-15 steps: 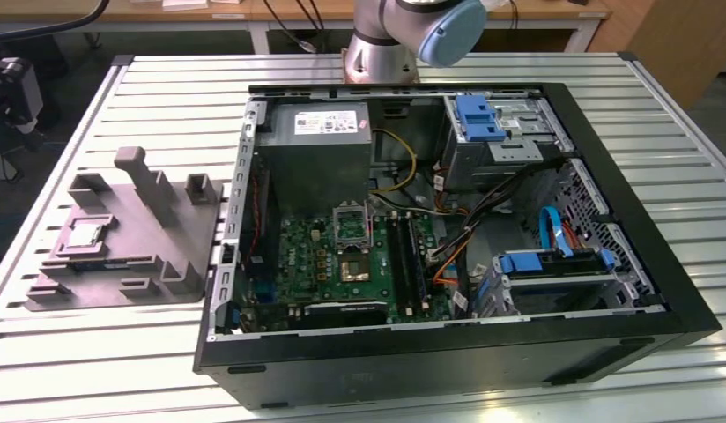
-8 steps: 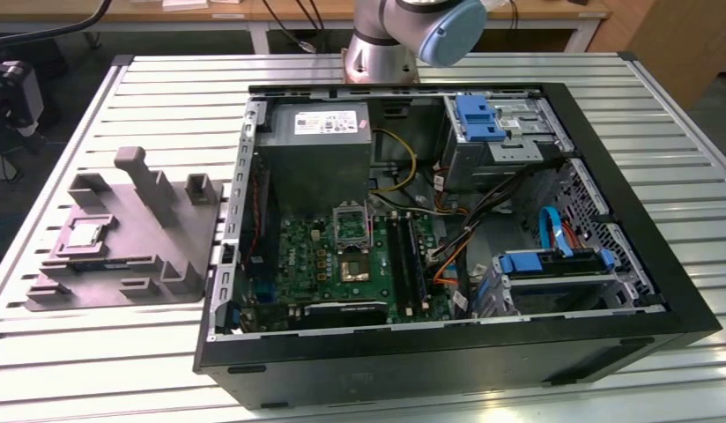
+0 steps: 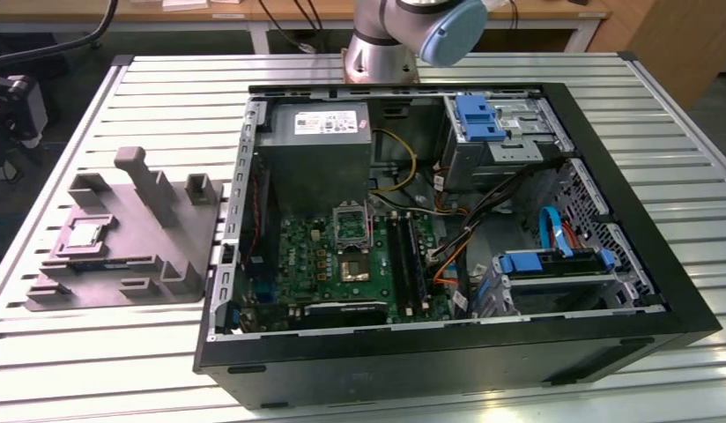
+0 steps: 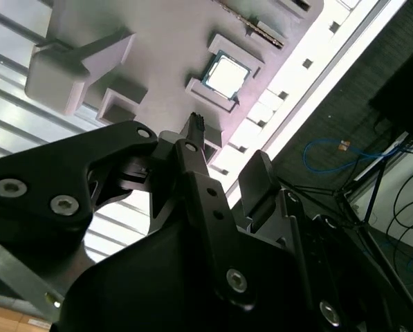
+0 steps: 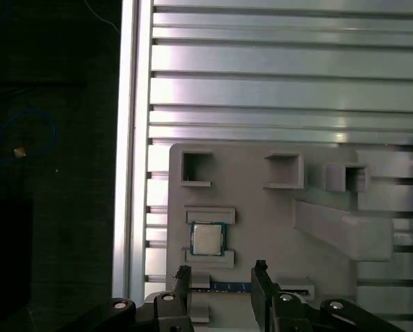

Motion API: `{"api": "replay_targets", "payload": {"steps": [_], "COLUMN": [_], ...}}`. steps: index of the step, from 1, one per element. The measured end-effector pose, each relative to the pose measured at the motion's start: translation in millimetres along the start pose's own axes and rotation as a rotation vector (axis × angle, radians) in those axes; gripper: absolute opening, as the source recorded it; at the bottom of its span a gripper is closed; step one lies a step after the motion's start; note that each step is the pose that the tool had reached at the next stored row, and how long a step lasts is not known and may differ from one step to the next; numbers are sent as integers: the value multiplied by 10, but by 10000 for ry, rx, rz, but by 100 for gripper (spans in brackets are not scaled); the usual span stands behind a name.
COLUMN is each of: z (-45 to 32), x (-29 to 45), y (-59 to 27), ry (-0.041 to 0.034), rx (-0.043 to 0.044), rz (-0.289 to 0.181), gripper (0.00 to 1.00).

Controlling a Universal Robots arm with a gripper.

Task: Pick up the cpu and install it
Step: 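Pick up the cpu and move it towards the insertion slot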

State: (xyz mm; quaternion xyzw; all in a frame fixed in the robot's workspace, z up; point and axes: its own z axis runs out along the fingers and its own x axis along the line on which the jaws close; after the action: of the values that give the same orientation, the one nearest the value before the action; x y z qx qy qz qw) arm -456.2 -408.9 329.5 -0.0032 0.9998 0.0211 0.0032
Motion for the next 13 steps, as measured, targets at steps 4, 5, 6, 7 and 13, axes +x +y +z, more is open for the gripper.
{"api": "replay_targets", "payload": {"steps": [4,5,6,7,13], "z": [73,91,108,123,157], "x": [1,1,1,1,1], "y": [-3,-4,-5,-7,-10], "ry": [11,16,20,21,21], "rx": [-1,-1,-2,-3,16], "rz": [-224,-357,-447,-485,-494], "gripper": [47,47,47,47,47]}}
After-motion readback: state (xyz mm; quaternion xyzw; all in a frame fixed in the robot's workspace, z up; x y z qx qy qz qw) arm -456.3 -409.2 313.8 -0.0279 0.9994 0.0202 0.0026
